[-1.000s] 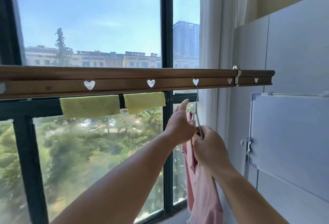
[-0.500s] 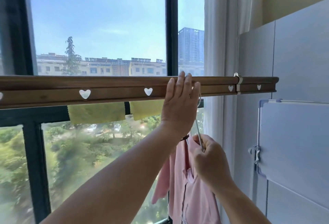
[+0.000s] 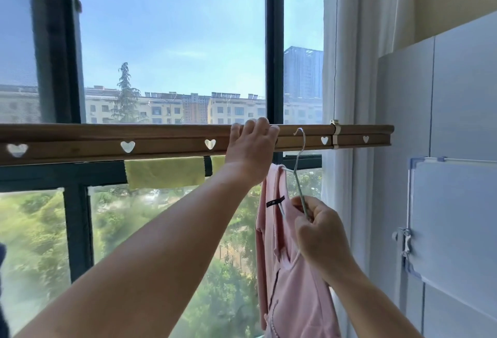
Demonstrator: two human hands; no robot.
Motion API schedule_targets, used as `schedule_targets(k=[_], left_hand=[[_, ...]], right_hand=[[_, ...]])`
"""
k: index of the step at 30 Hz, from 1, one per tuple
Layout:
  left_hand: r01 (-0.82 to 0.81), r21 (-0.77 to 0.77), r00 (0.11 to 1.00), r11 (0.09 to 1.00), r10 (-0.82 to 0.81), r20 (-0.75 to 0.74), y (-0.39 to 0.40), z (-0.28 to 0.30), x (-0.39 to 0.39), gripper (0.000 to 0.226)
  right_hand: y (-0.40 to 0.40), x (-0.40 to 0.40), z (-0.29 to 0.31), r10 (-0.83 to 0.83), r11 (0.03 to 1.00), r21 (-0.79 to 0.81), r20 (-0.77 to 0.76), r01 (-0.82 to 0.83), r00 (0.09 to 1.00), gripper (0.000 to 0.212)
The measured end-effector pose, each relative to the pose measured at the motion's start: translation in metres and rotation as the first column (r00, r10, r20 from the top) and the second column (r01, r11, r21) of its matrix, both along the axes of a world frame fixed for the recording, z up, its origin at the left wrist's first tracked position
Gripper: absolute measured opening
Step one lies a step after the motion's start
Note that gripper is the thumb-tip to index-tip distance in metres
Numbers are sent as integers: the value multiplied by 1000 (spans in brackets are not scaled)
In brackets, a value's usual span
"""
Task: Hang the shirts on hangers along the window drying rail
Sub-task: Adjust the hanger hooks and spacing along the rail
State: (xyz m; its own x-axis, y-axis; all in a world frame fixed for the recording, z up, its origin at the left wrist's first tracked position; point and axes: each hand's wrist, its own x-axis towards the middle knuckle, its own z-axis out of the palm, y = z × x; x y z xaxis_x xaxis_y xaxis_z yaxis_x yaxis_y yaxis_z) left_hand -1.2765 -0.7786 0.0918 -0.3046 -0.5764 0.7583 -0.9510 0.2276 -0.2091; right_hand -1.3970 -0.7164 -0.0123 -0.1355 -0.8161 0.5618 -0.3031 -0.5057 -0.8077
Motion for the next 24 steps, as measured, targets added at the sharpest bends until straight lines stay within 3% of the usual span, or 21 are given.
schedule_targets(k=[9, 12, 14, 17, 24], left_hand=[[88, -45, 992, 995, -91, -85, 11, -15, 33, 62], [135, -149, 972, 980, -160, -172, 23, -28, 43, 53], [156, -165, 927, 974, -202, -316, 34, -38, 45, 44], [230, -6, 765, 973, -184, -617, 55, -50, 41, 39], [239, 44, 623, 970, -119, -773, 96, -66, 88, 46]], right_hand=[[6, 36, -6, 152, 988, 19, 14, -152, 988, 19], [5, 50, -9, 149, 988, -26, -21, -149, 989, 19], [7, 60, -10, 160, 985, -61, -43, -162, 986, 19], [16, 75, -12, 230, 969, -78, -63, -235, 971, 21], [50, 127, -13, 378, 921, -82, -45, -380, 925, 34]])
